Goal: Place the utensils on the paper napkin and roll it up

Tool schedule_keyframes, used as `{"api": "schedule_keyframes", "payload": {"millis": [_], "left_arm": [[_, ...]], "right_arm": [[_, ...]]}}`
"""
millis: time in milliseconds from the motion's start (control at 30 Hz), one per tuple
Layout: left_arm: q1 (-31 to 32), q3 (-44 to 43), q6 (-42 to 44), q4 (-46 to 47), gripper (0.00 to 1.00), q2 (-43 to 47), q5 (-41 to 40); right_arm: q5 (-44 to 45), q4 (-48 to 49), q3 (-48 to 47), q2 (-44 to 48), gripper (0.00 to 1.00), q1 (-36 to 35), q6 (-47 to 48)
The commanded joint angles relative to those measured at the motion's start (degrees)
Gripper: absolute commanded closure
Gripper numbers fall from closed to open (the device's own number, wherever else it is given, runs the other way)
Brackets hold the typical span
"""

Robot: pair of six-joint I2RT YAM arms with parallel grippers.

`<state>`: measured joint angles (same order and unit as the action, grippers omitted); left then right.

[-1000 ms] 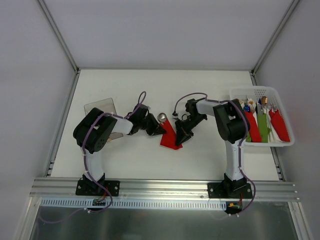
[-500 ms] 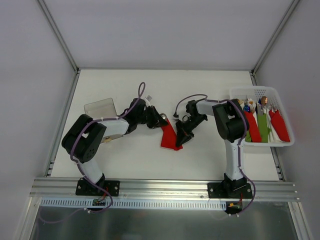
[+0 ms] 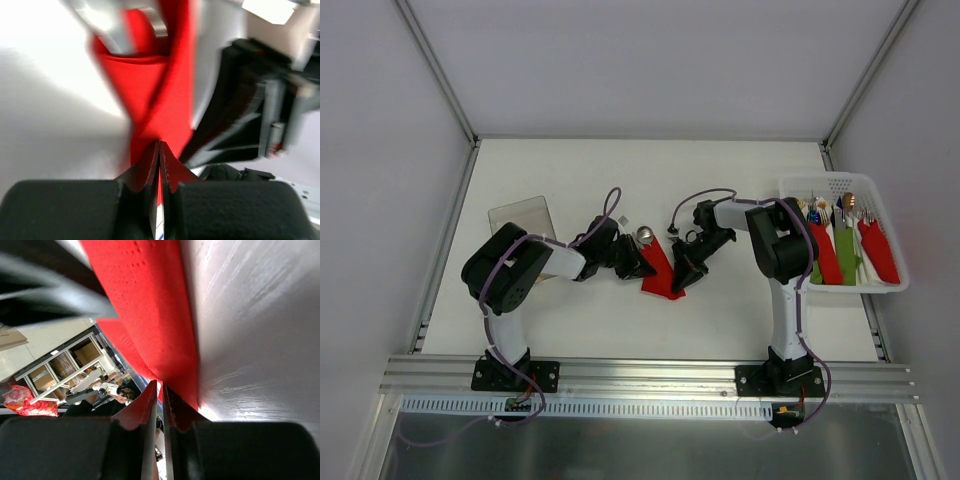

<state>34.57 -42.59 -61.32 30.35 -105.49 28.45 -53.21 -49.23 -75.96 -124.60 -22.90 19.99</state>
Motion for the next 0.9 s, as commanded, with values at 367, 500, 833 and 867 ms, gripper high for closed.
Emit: {"api": "schedule_keyframes", "payload": {"millis": [367, 500, 833, 867], "left_arm": [[0.6, -1.5, 0.9, -8.4, 1.0, -4.4, -2.3], [0.5, -2.8, 2.3, -10.9, 1.0, -4.6, -2.3], [0.5, -4.3, 5.2, -14.7, 1.0, -4.6, -1.7], [0.4, -4.4, 5.4, -15.1, 1.0, -4.7, -1.7]], "right_arm": [[-0.6, 1.8, 3.2, -1.0, 0.78, 0.6, -1.4], [-4.5, 1.8, 1.2, 2.8, 0.73, 0.8, 0.0], [-6.4, 1.7, -2.1, 6.5, 0.63, 0.3, 4.2], [-6.1, 1.8, -1.8, 6.2, 0.63, 0.0, 4.6]]}}
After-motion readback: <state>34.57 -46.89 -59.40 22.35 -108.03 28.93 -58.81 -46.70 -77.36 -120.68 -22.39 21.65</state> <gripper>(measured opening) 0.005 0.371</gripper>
